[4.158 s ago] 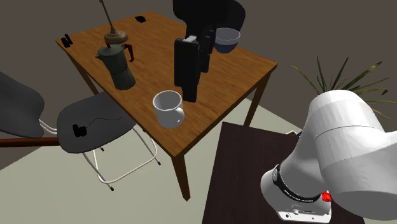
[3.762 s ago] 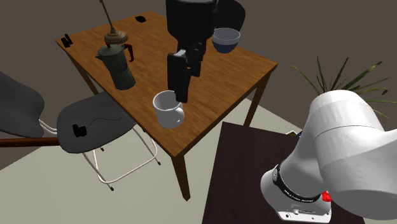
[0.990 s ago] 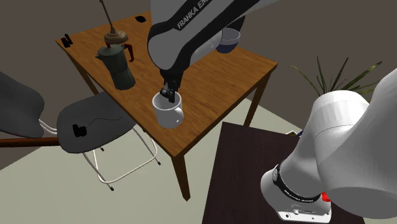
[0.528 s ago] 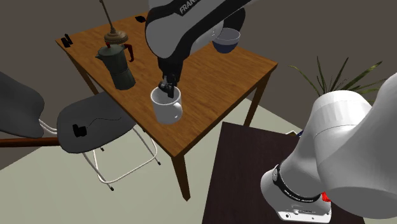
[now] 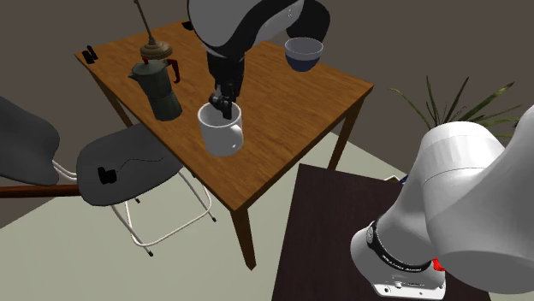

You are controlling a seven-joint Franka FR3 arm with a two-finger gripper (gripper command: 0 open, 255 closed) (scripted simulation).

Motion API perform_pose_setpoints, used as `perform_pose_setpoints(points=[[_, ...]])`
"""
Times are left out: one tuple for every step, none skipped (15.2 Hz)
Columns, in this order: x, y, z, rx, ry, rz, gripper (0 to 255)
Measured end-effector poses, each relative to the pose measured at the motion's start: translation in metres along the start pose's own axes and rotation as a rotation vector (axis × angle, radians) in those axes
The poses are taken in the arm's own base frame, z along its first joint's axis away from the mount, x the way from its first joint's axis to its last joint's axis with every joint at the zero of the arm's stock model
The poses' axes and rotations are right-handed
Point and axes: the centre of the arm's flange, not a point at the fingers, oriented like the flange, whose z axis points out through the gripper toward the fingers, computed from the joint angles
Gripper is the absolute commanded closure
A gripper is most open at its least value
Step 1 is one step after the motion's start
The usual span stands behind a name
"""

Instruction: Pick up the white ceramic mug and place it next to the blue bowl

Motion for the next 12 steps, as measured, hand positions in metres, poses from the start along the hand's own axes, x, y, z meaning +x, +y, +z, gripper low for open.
perform_pose_setpoints(points=[[0.001, -0.001, -0.005, 0.0, 0.0, 0.0, 255], [0.001, 0.0, -0.01, 0.0, 0.0, 0.0, 255], [0.001, 0.0, -0.015, 0.0, 0.0, 0.0, 255], [0.001, 0.0, -0.02, 0.0, 0.0, 0.0, 255], [0.001, -0.001, -0.026, 0.0, 0.0, 0.0, 255], [0.001, -0.001, -0.031, 0.0, 0.0, 0.0, 255], [0.003, -0.002, -0.035, 0.0, 0.0, 0.0, 255], [0.004, -0.002, -0.04, 0.0, 0.0, 0.0, 255], [0.004, -0.001, -0.045, 0.0, 0.0, 0.0, 255], [0.005, -0.003, -0.05, 0.0, 0.0, 0.0, 255], [0.005, -0.002, -0.057, 0.0, 0.0, 0.0, 255], [0.004, -0.002, -0.062, 0.0, 0.0, 0.0, 255]])
